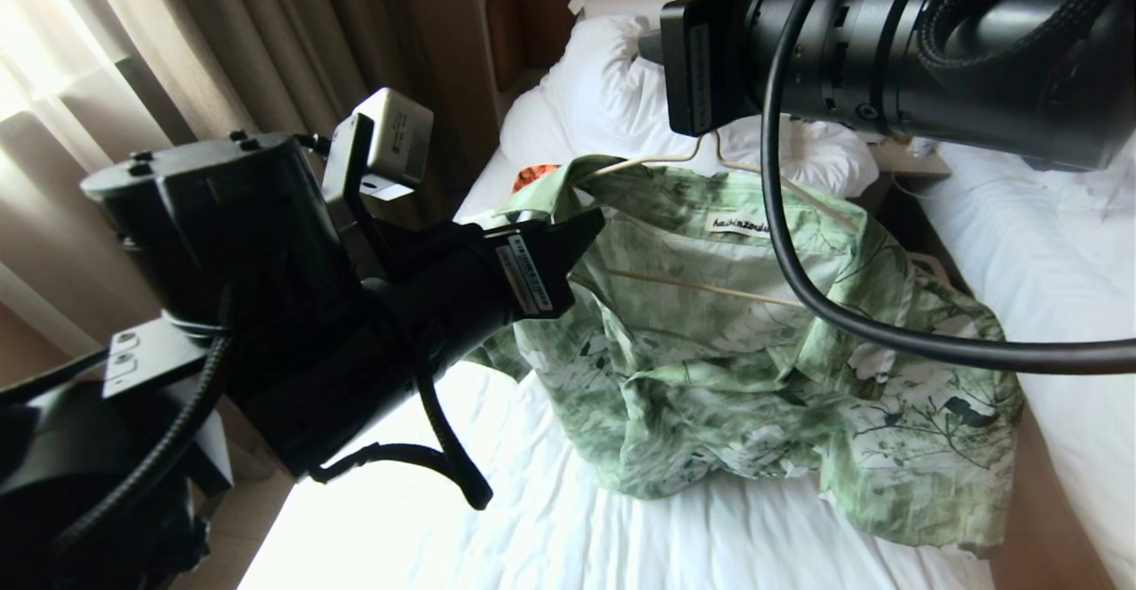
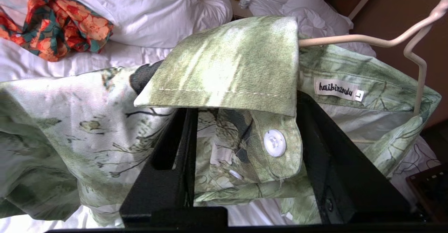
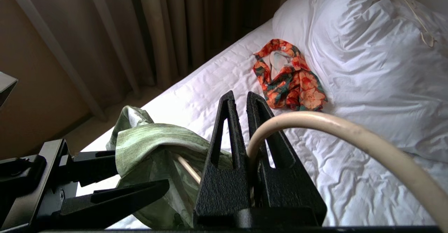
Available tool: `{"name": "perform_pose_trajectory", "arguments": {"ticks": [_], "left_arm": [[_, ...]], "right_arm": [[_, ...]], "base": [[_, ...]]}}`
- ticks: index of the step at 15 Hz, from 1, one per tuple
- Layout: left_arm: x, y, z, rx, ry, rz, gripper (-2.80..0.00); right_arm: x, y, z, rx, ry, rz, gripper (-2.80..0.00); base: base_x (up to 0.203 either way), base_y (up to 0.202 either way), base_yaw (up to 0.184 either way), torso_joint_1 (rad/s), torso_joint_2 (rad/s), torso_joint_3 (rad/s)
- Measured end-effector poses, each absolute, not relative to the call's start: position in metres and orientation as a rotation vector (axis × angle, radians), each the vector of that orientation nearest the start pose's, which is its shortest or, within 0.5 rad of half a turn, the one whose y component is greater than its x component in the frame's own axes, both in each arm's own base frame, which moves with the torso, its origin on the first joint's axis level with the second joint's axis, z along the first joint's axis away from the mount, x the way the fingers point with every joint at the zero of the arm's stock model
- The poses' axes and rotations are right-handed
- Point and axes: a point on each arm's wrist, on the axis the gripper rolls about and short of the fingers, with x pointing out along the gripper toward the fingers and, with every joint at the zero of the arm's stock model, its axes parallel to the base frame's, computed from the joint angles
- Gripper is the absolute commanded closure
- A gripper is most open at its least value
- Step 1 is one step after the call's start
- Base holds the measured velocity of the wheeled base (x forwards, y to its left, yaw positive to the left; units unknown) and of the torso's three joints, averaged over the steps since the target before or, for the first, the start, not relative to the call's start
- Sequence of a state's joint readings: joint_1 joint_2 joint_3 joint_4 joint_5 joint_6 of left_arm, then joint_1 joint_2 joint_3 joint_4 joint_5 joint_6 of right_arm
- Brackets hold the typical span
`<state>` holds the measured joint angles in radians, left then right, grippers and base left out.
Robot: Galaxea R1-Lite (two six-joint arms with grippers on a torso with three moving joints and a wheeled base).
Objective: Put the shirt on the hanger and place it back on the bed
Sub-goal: Take the clothes hanger out of the clothes
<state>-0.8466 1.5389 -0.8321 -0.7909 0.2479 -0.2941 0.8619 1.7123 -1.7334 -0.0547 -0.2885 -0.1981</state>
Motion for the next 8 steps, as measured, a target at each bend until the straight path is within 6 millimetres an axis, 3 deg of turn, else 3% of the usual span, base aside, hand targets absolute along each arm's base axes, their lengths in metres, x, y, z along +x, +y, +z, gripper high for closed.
{"name": "perform_pose_trajectory", "arguments": {"ticks": [5, 8], "left_arm": [[0.188, -0.196, 0.255, -0.334, 0.004, -0.590, 0.00], [0.190, -0.182, 0.265, -0.349, -0.028, -0.595, 0.00]], "right_arm": [[0.208, 0.231, 0.383, -0.152, -0.117, 0.562, 0.00], [0.213, 0.225, 0.382, -0.151, -0.114, 0.536, 0.00]], "base": [[0.000, 0.000, 0.000, 0.000, 0.00, 0.000], [0.000, 0.000, 0.000, 0.000, 0.00, 0.000]]}}
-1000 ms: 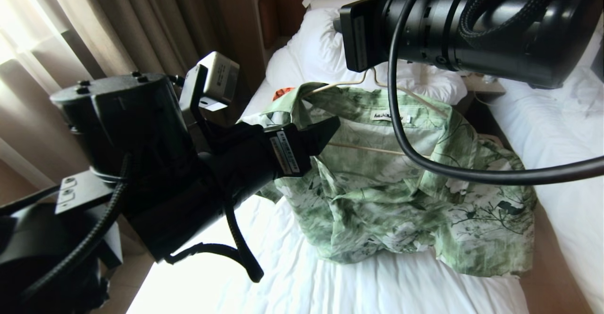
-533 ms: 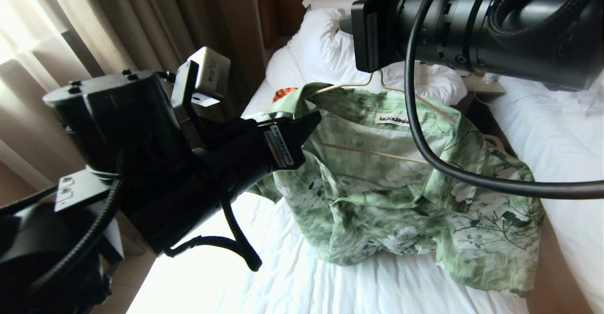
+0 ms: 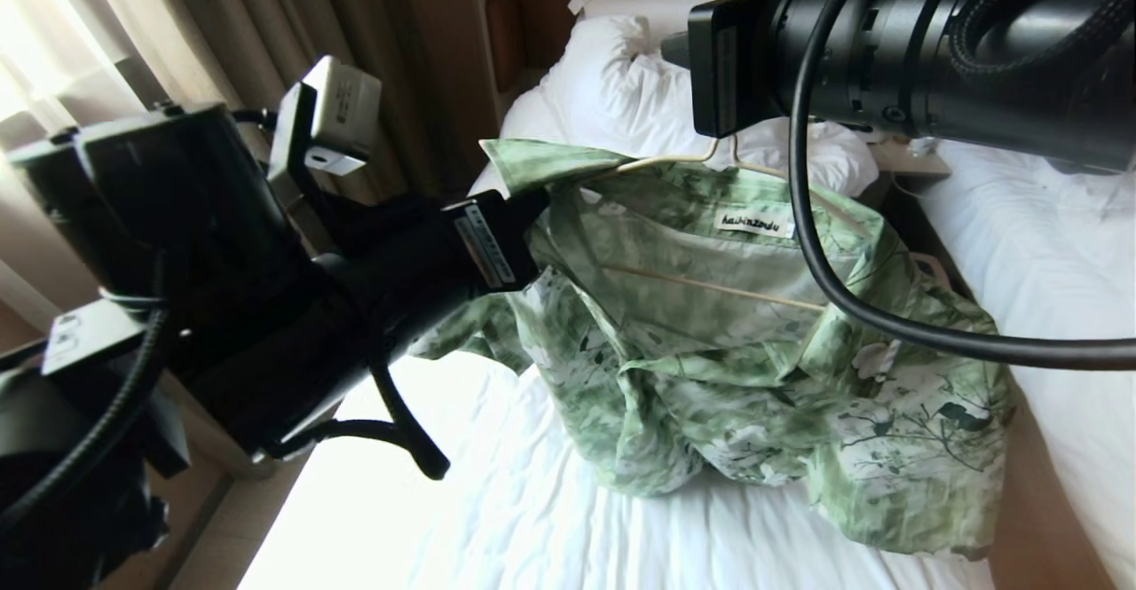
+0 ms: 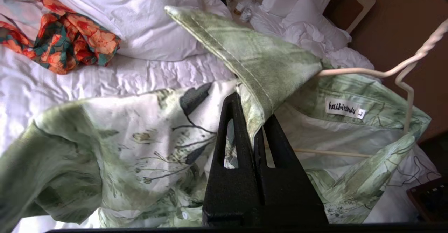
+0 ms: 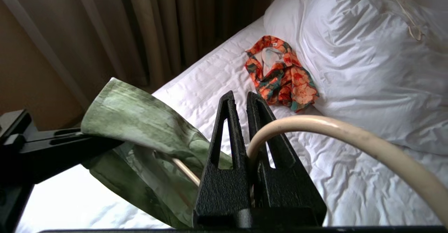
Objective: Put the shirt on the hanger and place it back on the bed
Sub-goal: Take the clothes hanger out of the clothes
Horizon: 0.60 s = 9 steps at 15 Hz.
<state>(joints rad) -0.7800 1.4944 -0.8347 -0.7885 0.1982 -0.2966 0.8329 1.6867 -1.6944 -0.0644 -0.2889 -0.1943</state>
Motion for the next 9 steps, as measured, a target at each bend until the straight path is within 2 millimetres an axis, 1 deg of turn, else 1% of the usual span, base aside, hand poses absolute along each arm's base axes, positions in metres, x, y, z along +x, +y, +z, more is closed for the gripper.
{"name": "perform_pose_trajectory", "arguments": {"ticks": [3, 6, 7, 9], "left_arm": [[0.206, -0.156, 0.269, -0.342, -0.051, -0.595, 0.00], [0.238, -0.138, 0.263, -0.326, -0.042, -0.498, 0.00], [0.249, -0.135, 0.259, -0.322, -0.035, -0.466, 0.00], [0.272, -0.135, 0.251, -0.316, -0.013, -0.405, 0.00]], "right_arm": [[0.227, 0.212, 0.384, -0.125, -0.159, 0.467, 0.00], [0.250, 0.189, 0.382, -0.120, -0.177, 0.361, 0.00], [0.257, 0.184, 0.380, -0.124, -0.171, 0.334, 0.00], [0.270, 0.180, 0.374, -0.131, -0.164, 0.303, 0.00]], "base": [[0.000, 0.000, 0.000, 0.000, 0.00, 0.000], [0.000, 0.000, 0.000, 0.000, 0.00, 0.000], [0.000, 0.000, 0.000, 0.000, 0.00, 0.000], [0.000, 0.000, 0.000, 0.001, 0.00, 0.017]]}}
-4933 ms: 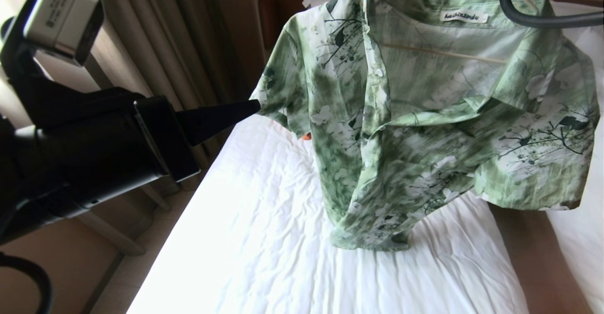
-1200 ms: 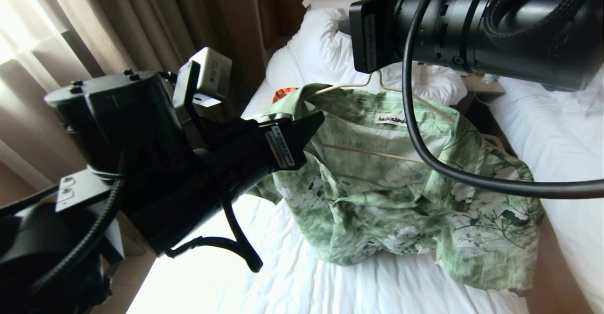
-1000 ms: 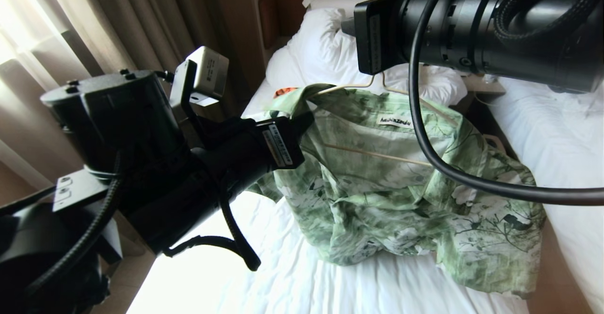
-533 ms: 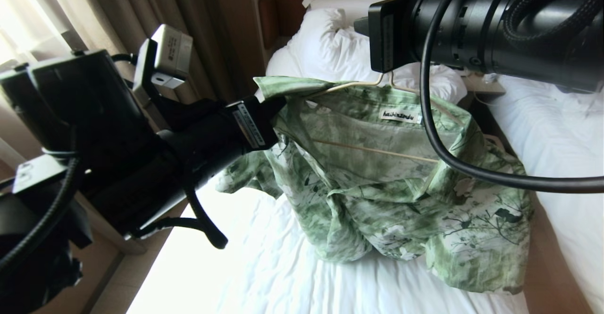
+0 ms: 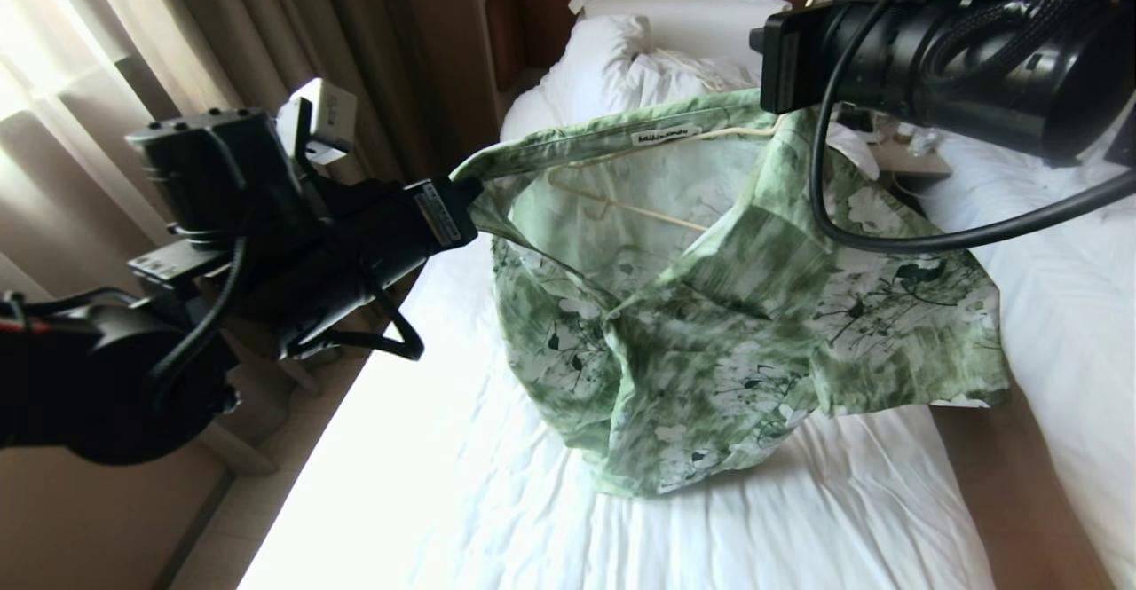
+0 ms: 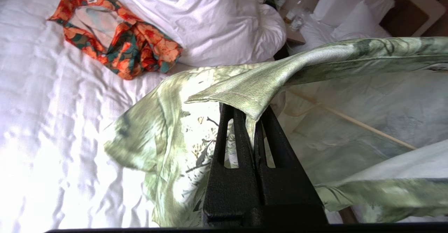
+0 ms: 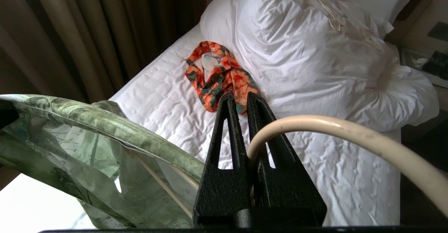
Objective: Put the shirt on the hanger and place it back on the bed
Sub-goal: Take the clothes hanger out of the clothes
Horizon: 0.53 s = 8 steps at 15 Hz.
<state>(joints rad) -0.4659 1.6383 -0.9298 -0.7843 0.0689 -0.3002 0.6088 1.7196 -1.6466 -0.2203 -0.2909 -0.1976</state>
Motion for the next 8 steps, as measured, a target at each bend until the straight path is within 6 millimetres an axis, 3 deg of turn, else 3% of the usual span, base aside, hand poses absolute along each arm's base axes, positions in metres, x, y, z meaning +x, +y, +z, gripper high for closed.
{"name": "perform_pose_trajectory", "arguments": {"ticks": [4, 8], "left_arm": [[0.314, -0.144, 0.239, -0.316, -0.021, -0.212, 0.00], [0.329, -0.153, 0.221, -0.296, 0.017, -0.184, 0.00]], "right_arm": [[0.285, 0.193, 0.356, -0.136, -0.153, 0.309, 0.00], [0.288, 0.209, 0.339, -0.156, -0.111, 0.345, 0.00]], "base": [[0.000, 0.000, 0.000, 0.000, 0.00, 0.000], [0.000, 0.000, 0.000, 0.000, 0.00, 0.000]]}}
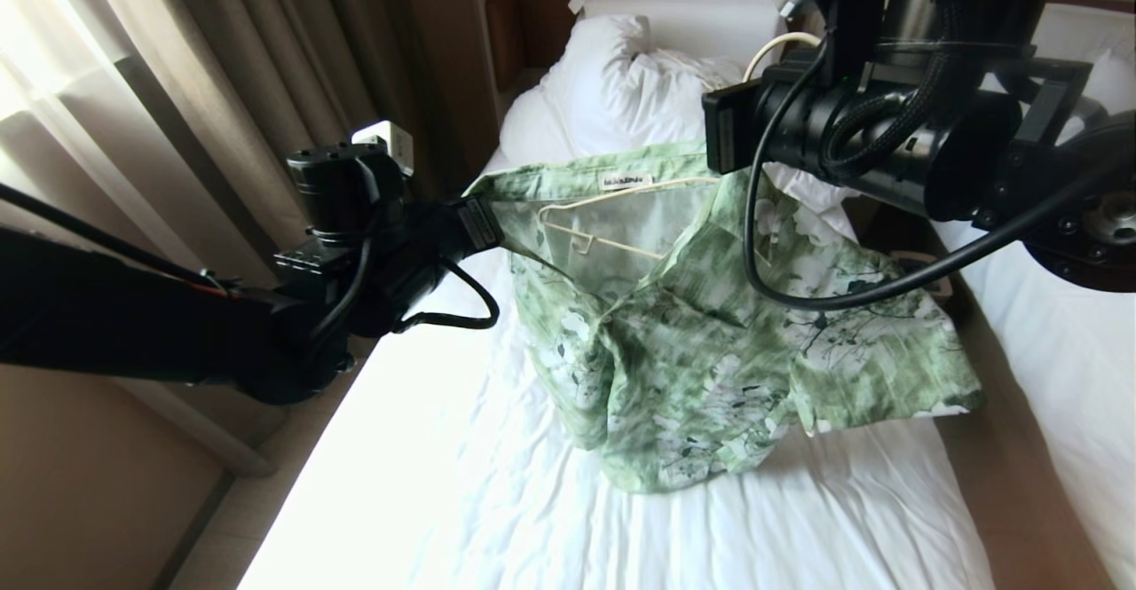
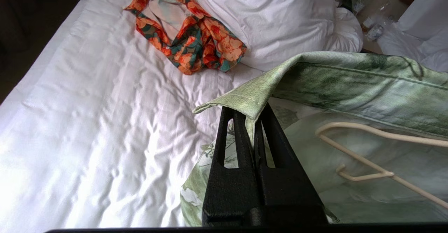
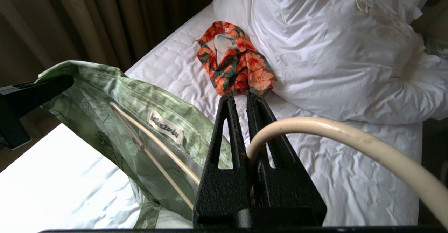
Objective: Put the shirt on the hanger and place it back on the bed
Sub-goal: Take the clothes hanger out of the clothes, then place the hanger on the bed
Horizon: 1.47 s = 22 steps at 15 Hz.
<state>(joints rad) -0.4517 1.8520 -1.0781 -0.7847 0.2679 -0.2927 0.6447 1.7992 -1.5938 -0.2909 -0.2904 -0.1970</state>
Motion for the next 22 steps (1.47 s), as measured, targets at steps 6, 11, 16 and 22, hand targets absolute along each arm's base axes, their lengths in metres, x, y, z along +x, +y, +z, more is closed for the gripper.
{"name": "perform_pose_trajectory", "arguments": {"ticks": [6, 11, 16, 22], "left_arm": [[0.339, -0.139, 0.211, -0.264, 0.052, -0.192, -2.80], [0.346, -0.113, 0.227, -0.292, 0.074, -0.145, 0.00], [0.351, -0.085, 0.249, -0.312, -0.007, -0.077, 0.00], [0.339, -0.074, 0.269, -0.324, -0.069, -0.057, 0.00]], "right_arm": [[0.308, 0.232, 0.316, -0.164, -0.096, 0.362, 0.00], [0.338, 0.255, 0.281, -0.162, -0.086, 0.359, 0.00], [0.367, 0.284, 0.253, 0.143, -0.113, 0.230, 0.00], [0.393, 0.289, 0.176, -0.078, 0.156, 0.144, 0.00]], "base": [[0.000, 0.000, 0.000, 0.000, 0.00, 0.000], [0.000, 0.000, 0.000, 0.000, 0.00, 0.000], [0.000, 0.000, 0.000, 0.000, 0.00, 0.000], [0.000, 0.000, 0.000, 0.000, 0.00, 0.000]]}}
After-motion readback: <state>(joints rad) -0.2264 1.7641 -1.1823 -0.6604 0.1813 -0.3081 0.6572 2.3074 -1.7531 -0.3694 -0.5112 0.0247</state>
